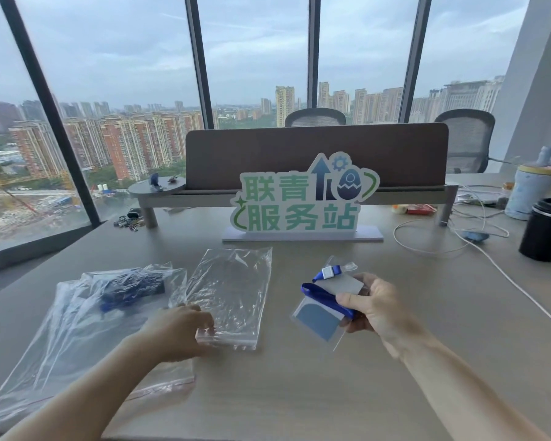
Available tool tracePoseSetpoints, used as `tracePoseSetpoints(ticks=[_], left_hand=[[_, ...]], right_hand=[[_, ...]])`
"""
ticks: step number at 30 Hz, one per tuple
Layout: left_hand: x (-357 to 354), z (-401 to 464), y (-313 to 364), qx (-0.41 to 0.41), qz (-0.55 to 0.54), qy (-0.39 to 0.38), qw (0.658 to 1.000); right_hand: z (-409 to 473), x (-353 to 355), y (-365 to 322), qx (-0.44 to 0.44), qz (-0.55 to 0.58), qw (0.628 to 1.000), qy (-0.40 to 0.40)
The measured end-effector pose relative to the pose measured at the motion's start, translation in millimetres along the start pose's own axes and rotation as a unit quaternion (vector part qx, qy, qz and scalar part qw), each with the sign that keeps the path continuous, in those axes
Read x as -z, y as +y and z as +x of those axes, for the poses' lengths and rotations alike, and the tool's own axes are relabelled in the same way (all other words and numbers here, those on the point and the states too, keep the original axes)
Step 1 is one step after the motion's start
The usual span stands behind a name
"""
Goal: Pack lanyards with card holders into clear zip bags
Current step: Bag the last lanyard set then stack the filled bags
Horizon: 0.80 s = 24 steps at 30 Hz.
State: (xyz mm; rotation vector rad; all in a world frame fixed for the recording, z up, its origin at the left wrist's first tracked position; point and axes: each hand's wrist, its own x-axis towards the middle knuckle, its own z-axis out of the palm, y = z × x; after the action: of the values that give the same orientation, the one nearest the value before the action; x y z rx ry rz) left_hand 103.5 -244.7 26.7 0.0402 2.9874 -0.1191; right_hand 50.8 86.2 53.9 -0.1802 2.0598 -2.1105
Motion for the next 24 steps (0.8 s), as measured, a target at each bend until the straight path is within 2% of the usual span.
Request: tracePoseSetpoints(ticks=[4, 9, 14, 17, 24], left_hand=[[-3, 9, -3, -0.043, 0.022, 0.091, 0.995], [-6, 22, 11, -0.079, 0.026, 0.12, 0.989], [-6, 26, 72, -0.138, -0.114, 0.138, 0.974], [-2, 34, 105, -0.156, -0.169, 0.135, 0.964], [2, 40, 140, -0.15, -0.258, 0.192, 0.935]], right_hand=[[-2, -3, 3, -0.014, -0.014, 0.999, -0.026], [-5, 7, 4, -0.036, -0.026, 0.998, -0.048], [-10, 16, 4, -0.104, 0.028, 0.99, -0.087], [-13, 19, 10, -0.142, -0.024, 0.977, -0.156], [-10, 18, 34, -0.203, -0.103, 0.955, -0.19]])
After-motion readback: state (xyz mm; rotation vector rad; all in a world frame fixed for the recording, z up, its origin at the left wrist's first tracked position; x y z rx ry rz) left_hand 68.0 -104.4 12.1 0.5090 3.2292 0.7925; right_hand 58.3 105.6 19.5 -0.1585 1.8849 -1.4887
